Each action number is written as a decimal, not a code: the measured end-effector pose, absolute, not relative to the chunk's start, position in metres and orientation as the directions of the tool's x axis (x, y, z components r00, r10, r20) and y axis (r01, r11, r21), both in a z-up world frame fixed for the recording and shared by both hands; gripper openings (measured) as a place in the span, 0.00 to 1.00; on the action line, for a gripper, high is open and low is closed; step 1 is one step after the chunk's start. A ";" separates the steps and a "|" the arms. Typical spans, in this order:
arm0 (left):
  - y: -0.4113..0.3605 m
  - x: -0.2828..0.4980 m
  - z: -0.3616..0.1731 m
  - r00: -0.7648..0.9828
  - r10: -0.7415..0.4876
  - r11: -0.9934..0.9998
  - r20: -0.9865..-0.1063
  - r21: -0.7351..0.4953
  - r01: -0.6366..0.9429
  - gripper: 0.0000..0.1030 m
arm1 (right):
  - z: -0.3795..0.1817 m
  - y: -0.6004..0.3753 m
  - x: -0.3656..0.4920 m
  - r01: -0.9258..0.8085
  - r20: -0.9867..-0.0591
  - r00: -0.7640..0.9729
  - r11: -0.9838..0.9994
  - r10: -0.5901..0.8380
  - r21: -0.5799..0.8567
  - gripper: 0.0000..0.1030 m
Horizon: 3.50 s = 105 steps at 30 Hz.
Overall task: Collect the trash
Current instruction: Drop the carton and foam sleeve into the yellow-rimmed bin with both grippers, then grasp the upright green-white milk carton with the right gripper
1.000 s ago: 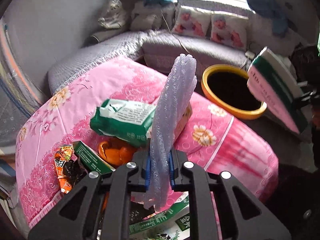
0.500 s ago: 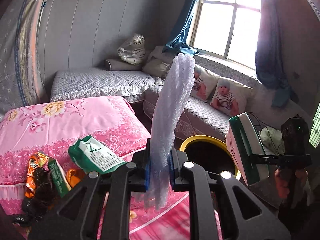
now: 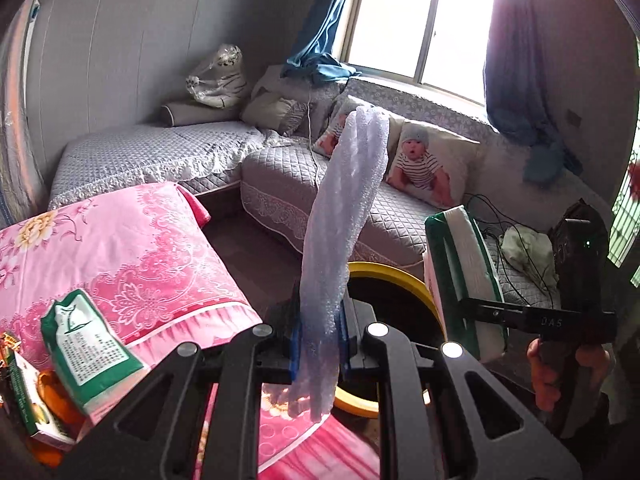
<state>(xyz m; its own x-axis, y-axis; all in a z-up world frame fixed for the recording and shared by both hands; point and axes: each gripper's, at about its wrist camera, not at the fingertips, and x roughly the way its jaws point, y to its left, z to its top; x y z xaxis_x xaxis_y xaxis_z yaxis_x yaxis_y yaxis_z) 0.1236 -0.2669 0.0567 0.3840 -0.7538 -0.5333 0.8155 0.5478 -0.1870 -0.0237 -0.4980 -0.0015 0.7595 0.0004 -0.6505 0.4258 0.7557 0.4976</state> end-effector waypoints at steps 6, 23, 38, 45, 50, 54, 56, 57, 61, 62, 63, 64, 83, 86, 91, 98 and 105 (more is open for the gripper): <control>-0.318 0.134 0.031 0.337 -0.742 0.528 -0.580 -0.195 0.826 0.13 | -0.025 -0.521 -0.024 0.477 -0.682 0.732 0.718 -0.004 0.508 0.78; -0.402 0.139 -0.029 0.248 -0.691 0.529 -0.679 -0.241 0.814 0.14 | -0.064 -0.545 -0.022 0.556 -0.753 0.658 0.680 -0.007 0.479 0.79; -0.325 0.151 0.001 0.473 -0.681 0.680 -0.559 -0.243 0.691 0.92 | -0.032 -0.532 -0.066 0.549 -0.633 0.755 0.695 -0.174 0.464 0.92; -0.240 0.136 0.037 0.565 -0.678 0.712 -0.470 -0.232 0.663 0.92 | -0.023 -0.493 -0.055 0.392 -0.549 0.829 0.807 -0.103 0.440 0.92; -0.144 0.117 0.049 0.647 -0.641 0.754 -0.414 -0.184 0.630 0.92 | -0.003 -0.427 -0.029 0.112 -0.507 0.859 0.943 0.065 0.312 0.92; -0.055 0.100 0.046 0.765 -0.520 0.848 -0.380 -0.124 0.515 0.92 | 0.006 -0.345 -0.006 -0.149 -0.549 0.812 0.980 0.199 0.135 0.92; -0.011 0.091 0.041 0.818 -0.436 0.895 -0.375 -0.090 0.436 0.92 | 0.008 -0.300 0.002 -0.266 -0.575 0.780 0.963 0.246 0.051 0.92; 0.011 0.089 0.037 0.836 -0.399 0.914 -0.378 -0.092 0.395 0.92 | 0.008 -0.280 0.005 -0.315 -0.585 0.766 0.949 0.266 0.018 0.92; 0.094 0.074 0.021 0.869 -0.307 0.950 -0.388 -0.184 0.254 0.92 | 0.009 -0.203 0.022 -0.536 -0.659 0.648 0.844 0.383 -0.035 0.92; 0.110 0.071 0.017 0.874 -0.292 0.952 -0.389 -0.205 0.226 0.92 | 0.010 -0.185 0.028 -0.579 -0.682 0.618 0.814 0.392 -0.056 0.92; 0.124 0.068 0.015 0.879 -0.279 0.954 -0.386 -0.219 0.206 0.92 | 0.008 -0.169 0.032 -0.617 -0.709 0.583 0.784 0.397 -0.068 0.92; 0.136 0.064 0.012 0.886 -0.263 0.956 -0.382 -0.227 0.186 0.92 | 0.008 -0.152 0.038 -0.654 -0.733 0.546 0.754 0.406 -0.069 0.92; 0.198 0.051 -0.028 0.883 -0.208 0.956 -0.422 -0.279 0.091 0.92 | -0.054 -0.038 0.127 -0.742 -0.952 0.295 0.647 0.084 -0.172 0.77; 0.198 0.051 -0.028 0.881 -0.209 0.954 -0.425 -0.287 0.088 0.92 | -0.061 -0.037 0.138 -0.732 -0.963 0.257 0.667 0.083 -0.138 0.72; 0.193 0.052 -0.025 0.883 -0.195 0.963 -0.428 -0.252 0.091 0.92 | -0.064 -0.041 0.147 -0.720 -0.966 0.235 0.687 0.111 -0.097 0.61; 0.182 0.055 -0.020 0.879 -0.177 0.976 -0.443 -0.197 0.097 0.92 | -0.045 -0.064 0.149 -0.682 -0.950 0.174 0.727 0.258 0.072 0.55; 0.169 0.057 -0.015 0.872 -0.179 0.979 -0.456 -0.168 0.113 0.92 | 0.005 -0.136 0.126 -0.588 -0.843 0.231 0.760 0.486 0.278 0.55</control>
<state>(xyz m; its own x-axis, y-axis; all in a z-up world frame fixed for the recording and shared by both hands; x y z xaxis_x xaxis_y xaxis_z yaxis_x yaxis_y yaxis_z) 0.0567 0.1693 -0.0147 0.8716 -0.1785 -0.4565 0.1128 0.9794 -0.1676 0.1256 -0.1361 0.0054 0.2311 0.4864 -0.8426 -0.5876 0.7601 0.2775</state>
